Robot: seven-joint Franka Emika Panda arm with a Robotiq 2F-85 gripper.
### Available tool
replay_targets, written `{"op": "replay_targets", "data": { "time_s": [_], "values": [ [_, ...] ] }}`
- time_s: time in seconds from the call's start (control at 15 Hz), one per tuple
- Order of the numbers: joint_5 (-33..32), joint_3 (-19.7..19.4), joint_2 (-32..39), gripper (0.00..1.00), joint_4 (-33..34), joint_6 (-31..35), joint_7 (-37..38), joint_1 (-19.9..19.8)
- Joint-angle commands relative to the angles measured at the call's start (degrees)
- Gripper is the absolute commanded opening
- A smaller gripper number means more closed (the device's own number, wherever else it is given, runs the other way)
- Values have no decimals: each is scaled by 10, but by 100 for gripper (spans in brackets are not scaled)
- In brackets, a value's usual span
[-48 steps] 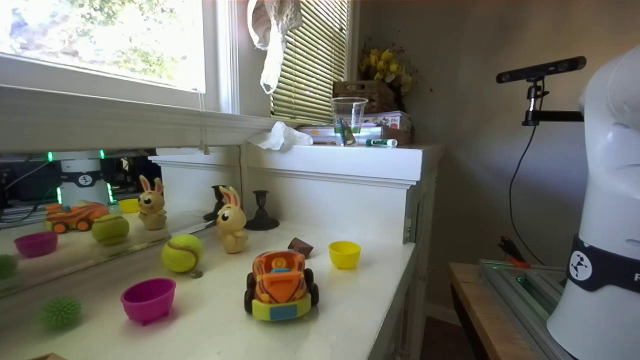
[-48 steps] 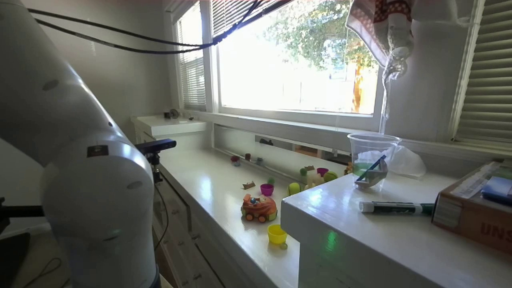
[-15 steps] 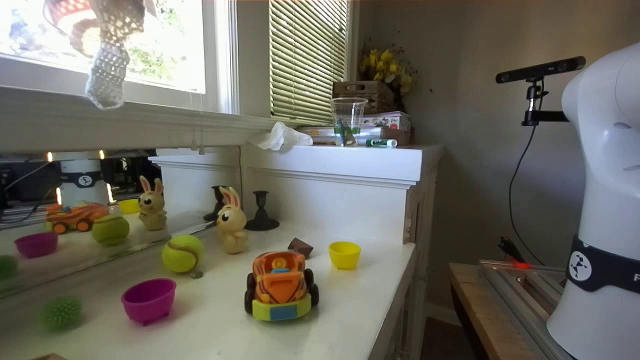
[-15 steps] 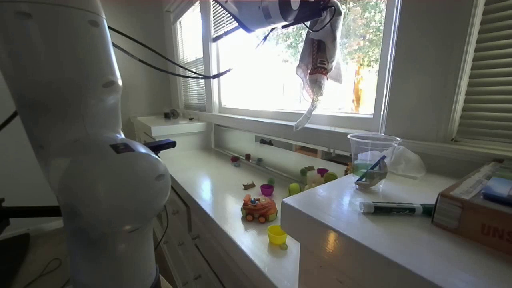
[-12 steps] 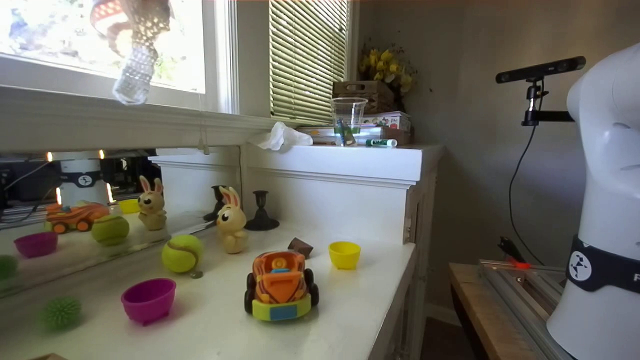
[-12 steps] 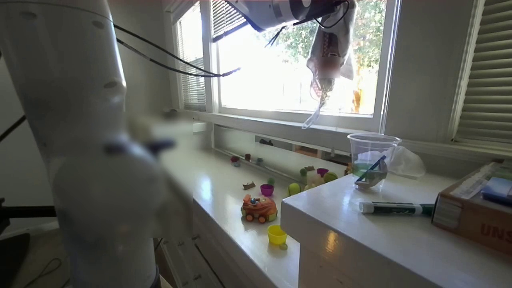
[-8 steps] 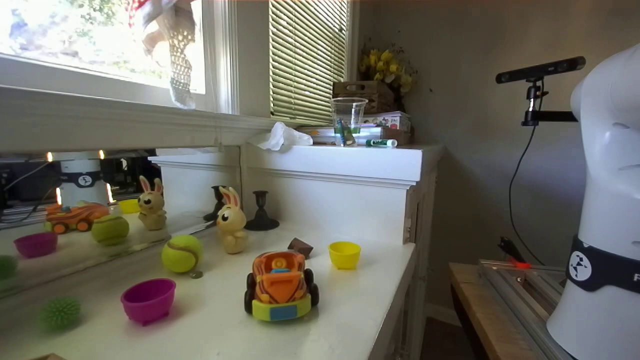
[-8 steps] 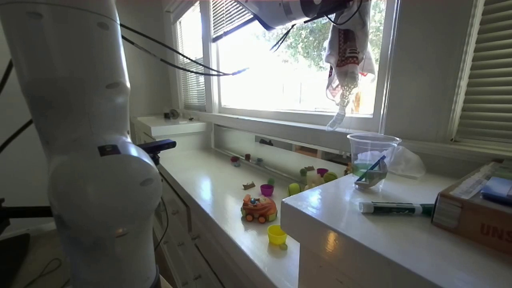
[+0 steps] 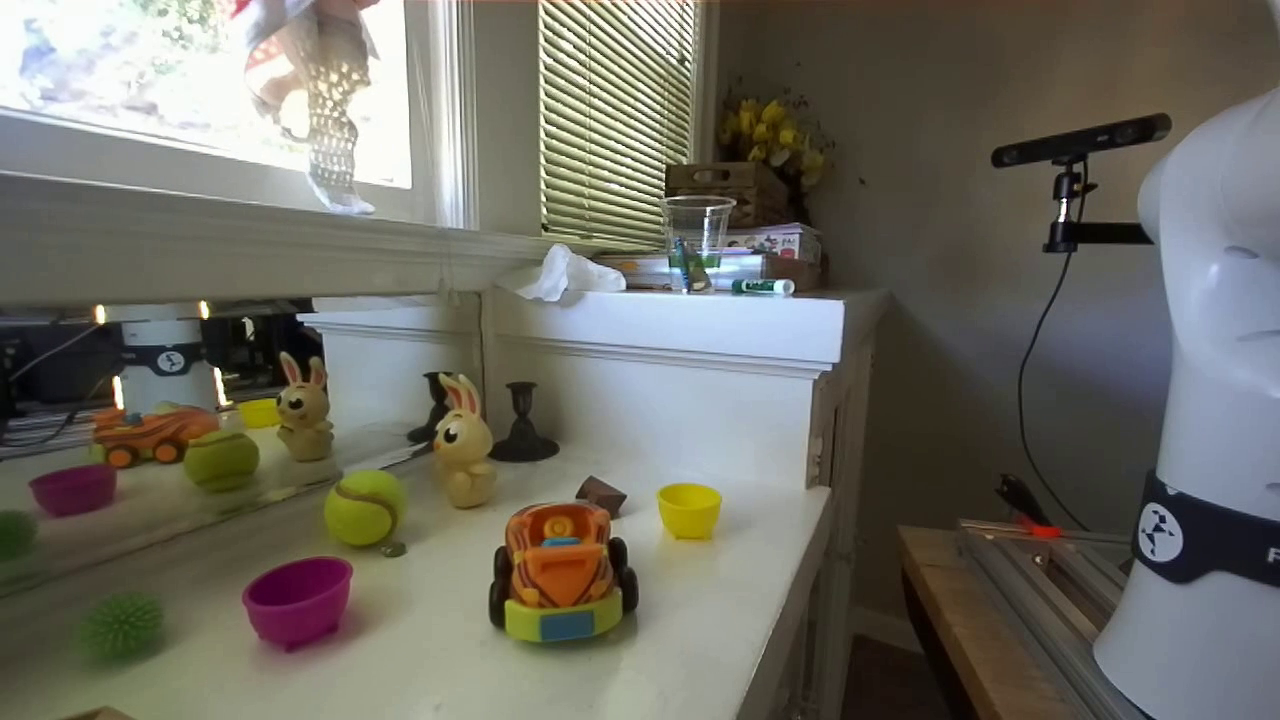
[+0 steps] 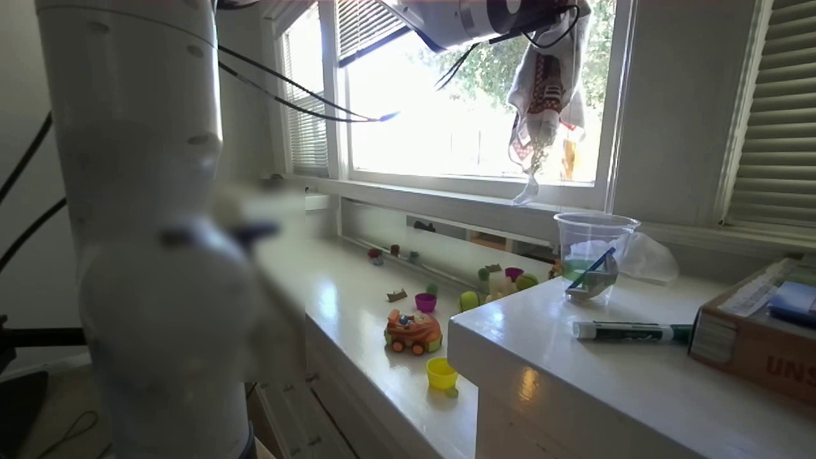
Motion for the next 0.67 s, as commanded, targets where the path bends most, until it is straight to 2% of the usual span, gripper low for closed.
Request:
{"op": "replay_targets", "data": {
  "time_s": [0.0, 0.6],
  "values": [
    [-26, -16, 46, 2, 76, -29, 35, 9],
    [-89, -9, 58, 2, 99, -82, 78, 48]
  ]
}}
